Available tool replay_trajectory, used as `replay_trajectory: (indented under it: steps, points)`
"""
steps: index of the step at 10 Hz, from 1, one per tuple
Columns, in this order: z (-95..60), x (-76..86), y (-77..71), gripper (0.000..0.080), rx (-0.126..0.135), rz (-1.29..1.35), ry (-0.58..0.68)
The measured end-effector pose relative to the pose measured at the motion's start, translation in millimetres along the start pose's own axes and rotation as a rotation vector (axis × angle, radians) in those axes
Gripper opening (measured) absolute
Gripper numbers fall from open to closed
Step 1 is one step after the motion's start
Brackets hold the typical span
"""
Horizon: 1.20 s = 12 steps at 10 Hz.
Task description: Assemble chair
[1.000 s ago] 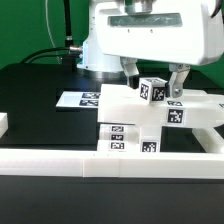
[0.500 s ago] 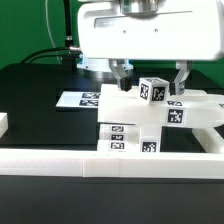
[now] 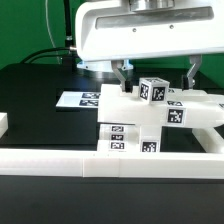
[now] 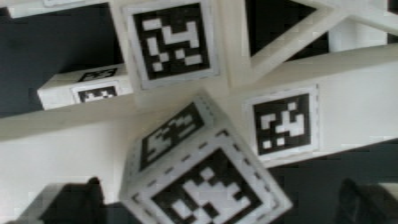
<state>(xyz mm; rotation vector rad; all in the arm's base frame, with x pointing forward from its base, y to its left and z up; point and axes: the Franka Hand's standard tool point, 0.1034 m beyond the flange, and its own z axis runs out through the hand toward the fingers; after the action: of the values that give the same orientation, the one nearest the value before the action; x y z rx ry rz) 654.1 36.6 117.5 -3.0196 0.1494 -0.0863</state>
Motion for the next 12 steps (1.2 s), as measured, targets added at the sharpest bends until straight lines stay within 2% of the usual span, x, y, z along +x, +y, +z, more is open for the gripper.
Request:
replay_trajectory:
  steps: [3,4,5,6,7,8,9,10,12]
  points:
    - [1.9,-0.4,3.4,0.0649,-0.036,-0.174,0.011]
    - [2.0,-0.7,6.7,0.0649,-0.064,-0.256,0.032]
    - [1.5,-2.2,8.4,0.0649,-0.08,-0.296,0.04]
    - [1.9,-3.7,9.8,0.0649,-0.08,-0.311,0.042]
    - [2.1,-4.0,9.5,0.0542,-0.079,-0.293,0.041]
    - [2.5,-4.3,7.9,0.0542,-0.078,-0.291,0.041]
    - [2.9,-4.4,7.7,0.035,-0.077,-0.291,0.041]
    - [2.9,-4.3,7.9,0.0284,-0.078,-0.291,0.041]
    - [2.8,-4.3,7.9,0.0284,-0.075,-0.237,0.043]
